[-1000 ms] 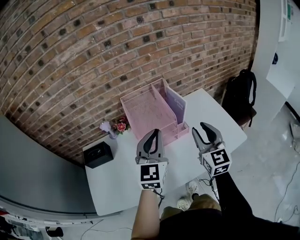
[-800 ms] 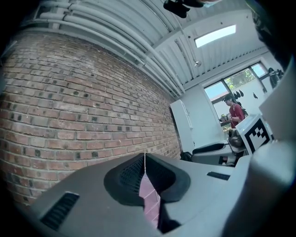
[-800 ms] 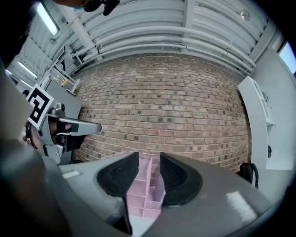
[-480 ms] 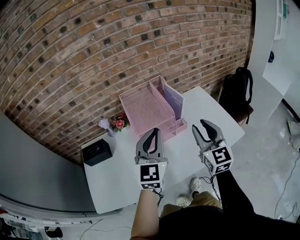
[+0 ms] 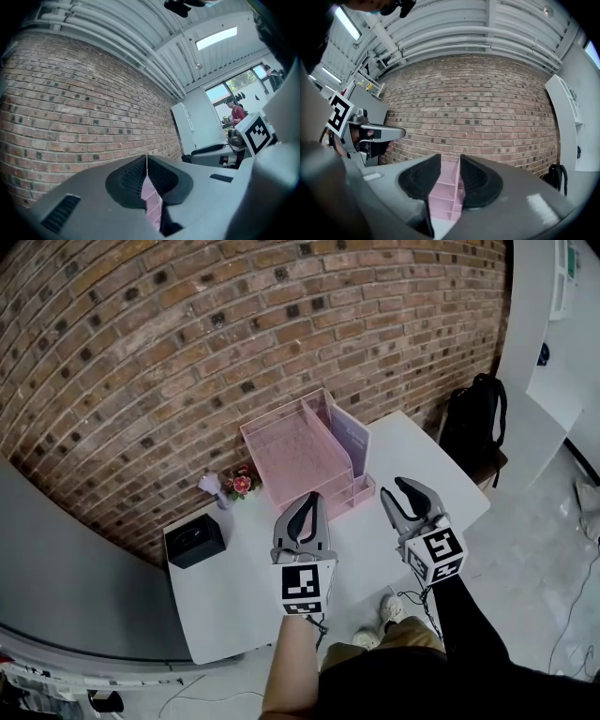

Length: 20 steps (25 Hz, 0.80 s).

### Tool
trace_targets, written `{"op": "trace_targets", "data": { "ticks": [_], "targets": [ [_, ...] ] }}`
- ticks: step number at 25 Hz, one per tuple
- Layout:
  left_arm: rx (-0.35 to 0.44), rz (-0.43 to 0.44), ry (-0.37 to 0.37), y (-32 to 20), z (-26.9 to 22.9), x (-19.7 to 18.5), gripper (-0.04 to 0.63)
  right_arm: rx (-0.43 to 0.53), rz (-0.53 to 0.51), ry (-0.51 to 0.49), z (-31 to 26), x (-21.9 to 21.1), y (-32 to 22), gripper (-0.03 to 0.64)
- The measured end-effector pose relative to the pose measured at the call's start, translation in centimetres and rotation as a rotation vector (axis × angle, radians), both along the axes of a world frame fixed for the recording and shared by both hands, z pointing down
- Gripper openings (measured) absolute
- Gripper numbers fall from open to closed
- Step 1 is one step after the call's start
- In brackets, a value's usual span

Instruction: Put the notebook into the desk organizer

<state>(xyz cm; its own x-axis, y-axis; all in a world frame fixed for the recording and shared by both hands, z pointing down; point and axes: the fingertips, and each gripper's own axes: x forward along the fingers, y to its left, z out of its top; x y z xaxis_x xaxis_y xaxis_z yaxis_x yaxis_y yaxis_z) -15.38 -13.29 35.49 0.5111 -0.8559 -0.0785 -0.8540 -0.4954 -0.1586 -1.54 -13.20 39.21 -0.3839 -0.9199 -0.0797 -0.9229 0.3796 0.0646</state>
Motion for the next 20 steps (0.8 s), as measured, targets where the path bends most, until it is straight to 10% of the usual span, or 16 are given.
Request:
{"op": "trace_targets", "data": {
  "ticks": [3,20],
  "targets": [
    [-0.001,-0.002,-0.002,0.05,0.16,-0.18,0.006,0.016,0.015,-0.008,-0.44,0.15,0.25,0.0],
    [-0.003,-0.01,0.009,-0.55,0.44,-0.51,0.005,0.02,0.054,0.005,-0.3,0.85,-0.11,0.0]
  ]
}}
